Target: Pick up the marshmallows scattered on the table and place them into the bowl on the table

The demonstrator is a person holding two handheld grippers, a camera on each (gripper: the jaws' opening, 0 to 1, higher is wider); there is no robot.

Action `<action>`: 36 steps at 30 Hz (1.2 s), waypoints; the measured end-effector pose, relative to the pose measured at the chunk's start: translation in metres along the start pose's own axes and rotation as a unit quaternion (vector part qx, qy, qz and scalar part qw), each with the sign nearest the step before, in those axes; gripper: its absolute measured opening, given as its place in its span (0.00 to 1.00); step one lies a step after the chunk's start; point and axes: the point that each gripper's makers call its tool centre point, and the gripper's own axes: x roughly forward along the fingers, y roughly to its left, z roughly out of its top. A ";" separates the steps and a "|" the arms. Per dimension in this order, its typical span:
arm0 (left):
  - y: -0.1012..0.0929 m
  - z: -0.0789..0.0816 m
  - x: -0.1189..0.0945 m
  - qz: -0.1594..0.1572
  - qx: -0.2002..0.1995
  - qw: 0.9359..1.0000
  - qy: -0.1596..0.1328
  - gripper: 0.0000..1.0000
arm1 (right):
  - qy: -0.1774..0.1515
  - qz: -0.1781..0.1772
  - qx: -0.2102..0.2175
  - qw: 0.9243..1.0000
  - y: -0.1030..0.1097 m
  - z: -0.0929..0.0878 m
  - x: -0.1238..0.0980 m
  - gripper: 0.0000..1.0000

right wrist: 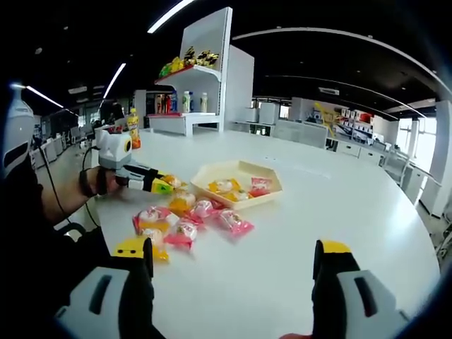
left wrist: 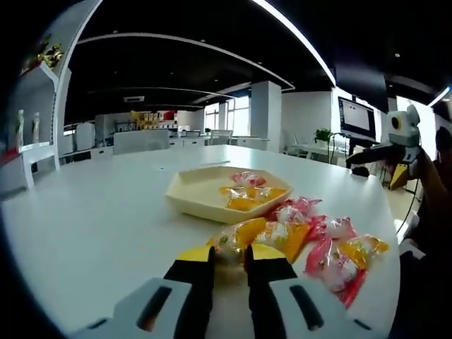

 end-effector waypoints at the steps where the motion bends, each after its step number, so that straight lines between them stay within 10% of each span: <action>1: -0.002 0.001 -0.002 -0.003 0.007 1.000 0.003 0.18 | 0.000 -0.001 0.000 1.000 0.000 0.000 0.000 0.90; 20: 0.003 0.041 -0.031 0.000 0.052 0.999 -0.015 0.17 | -0.001 0.000 -0.008 1.000 0.002 0.006 0.000 0.90; 36: 0.032 0.081 0.033 0.002 0.048 0.998 -0.035 0.16 | 0.004 -0.004 -0.008 1.000 0.001 0.005 0.000 0.90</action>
